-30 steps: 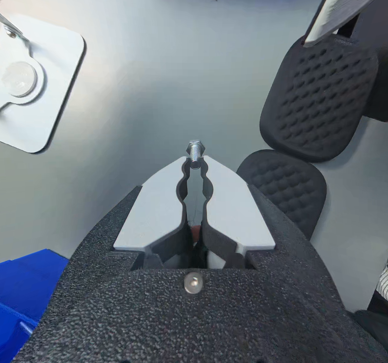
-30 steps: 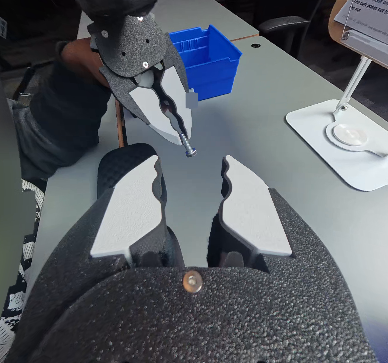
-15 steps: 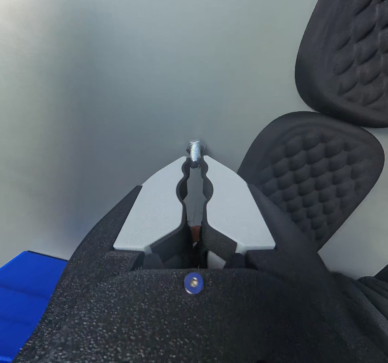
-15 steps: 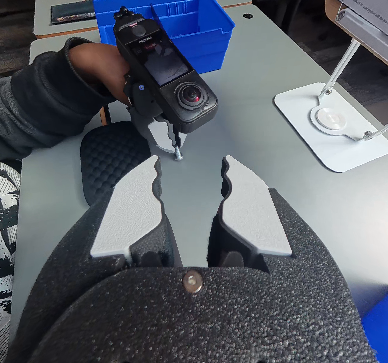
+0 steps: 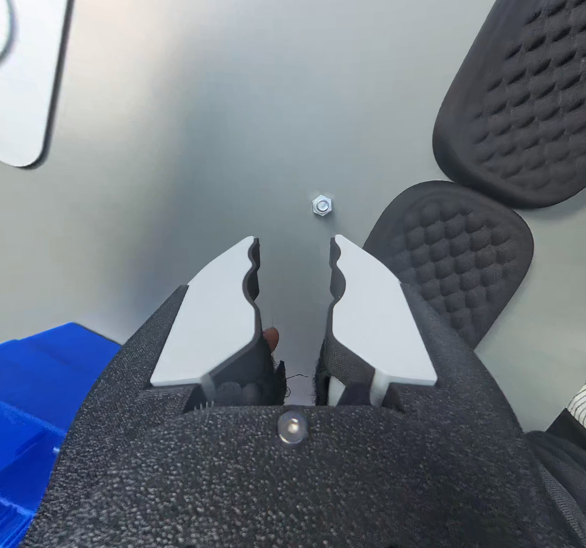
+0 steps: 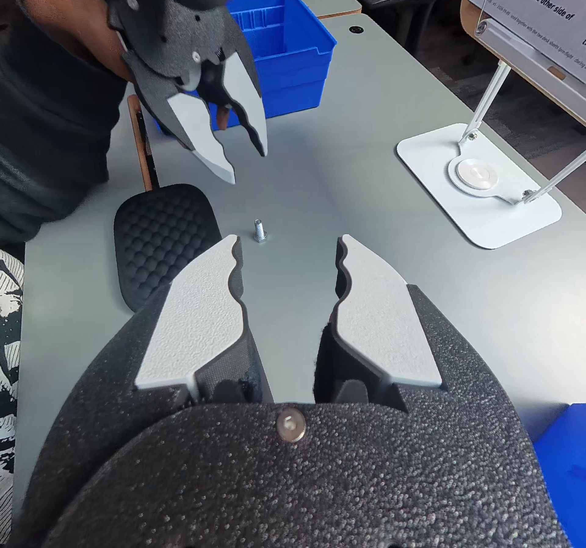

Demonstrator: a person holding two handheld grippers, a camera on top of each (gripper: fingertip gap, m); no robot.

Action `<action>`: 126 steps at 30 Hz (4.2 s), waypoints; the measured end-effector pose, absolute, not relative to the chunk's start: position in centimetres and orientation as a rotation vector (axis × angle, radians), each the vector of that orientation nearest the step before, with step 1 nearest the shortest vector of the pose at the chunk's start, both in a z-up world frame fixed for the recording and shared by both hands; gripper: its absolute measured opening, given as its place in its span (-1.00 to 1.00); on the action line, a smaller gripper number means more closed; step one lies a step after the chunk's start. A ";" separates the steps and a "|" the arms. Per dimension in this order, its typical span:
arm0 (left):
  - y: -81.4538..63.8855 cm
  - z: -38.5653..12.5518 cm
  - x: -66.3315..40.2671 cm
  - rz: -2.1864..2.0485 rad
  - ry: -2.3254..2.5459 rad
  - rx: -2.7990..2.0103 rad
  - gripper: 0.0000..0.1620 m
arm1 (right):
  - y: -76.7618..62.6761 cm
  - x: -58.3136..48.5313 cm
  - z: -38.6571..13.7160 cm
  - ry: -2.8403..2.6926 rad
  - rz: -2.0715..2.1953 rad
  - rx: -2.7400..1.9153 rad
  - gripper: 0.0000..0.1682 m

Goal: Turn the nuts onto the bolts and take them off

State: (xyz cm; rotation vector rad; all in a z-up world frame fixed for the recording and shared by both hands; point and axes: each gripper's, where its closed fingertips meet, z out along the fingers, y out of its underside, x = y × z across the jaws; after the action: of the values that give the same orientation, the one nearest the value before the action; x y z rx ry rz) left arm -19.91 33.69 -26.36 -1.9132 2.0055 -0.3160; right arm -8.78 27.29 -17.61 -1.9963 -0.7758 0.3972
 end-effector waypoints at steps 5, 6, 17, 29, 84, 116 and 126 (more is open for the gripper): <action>38.6 -19.0 -28.2 -0.304 1.519 -1.951 -0.51 | 27.2 -8.6 -17.4 -0.769 0.394 -1.987 -0.33; 39.8 -18.6 -30.8 -0.272 1.421 -1.992 -0.51 | 27.2 -8.6 -17.4 -0.770 0.395 -1.988 -0.33; 46.6 -26.8 -44.8 -0.391 0.930 -2.464 -0.52 | 27.8 -8.5 -17.0 -0.735 0.379 -1.971 -0.34; 47.9 -33.4 -45.4 -0.282 0.951 -2.726 -0.54 | 27.9 -7.9 -16.4 -0.701 0.357 -1.952 -0.35; 26.8 -33.1 -13.4 -0.396 2.402 -1.700 -0.47 | 25.7 -4.7 -15.4 -0.676 0.268 -1.968 -0.38; 34.3 -16.4 -21.0 -1.114 1.718 -1.149 -0.17 | 32.5 -16.6 -26.2 -1.110 0.379 -2.069 -0.90; 27.4 -20.6 -13.7 -1.422 1.558 -1.003 -0.30 | 28.9 -13.8 -16.6 -1.002 0.364 -1.958 -0.90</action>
State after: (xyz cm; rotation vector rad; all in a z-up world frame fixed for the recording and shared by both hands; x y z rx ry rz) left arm -13.67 27.44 -20.59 -1.0026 1.5578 -1.4221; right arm -13.84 28.86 -16.65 -1.9580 -1.0016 0.3642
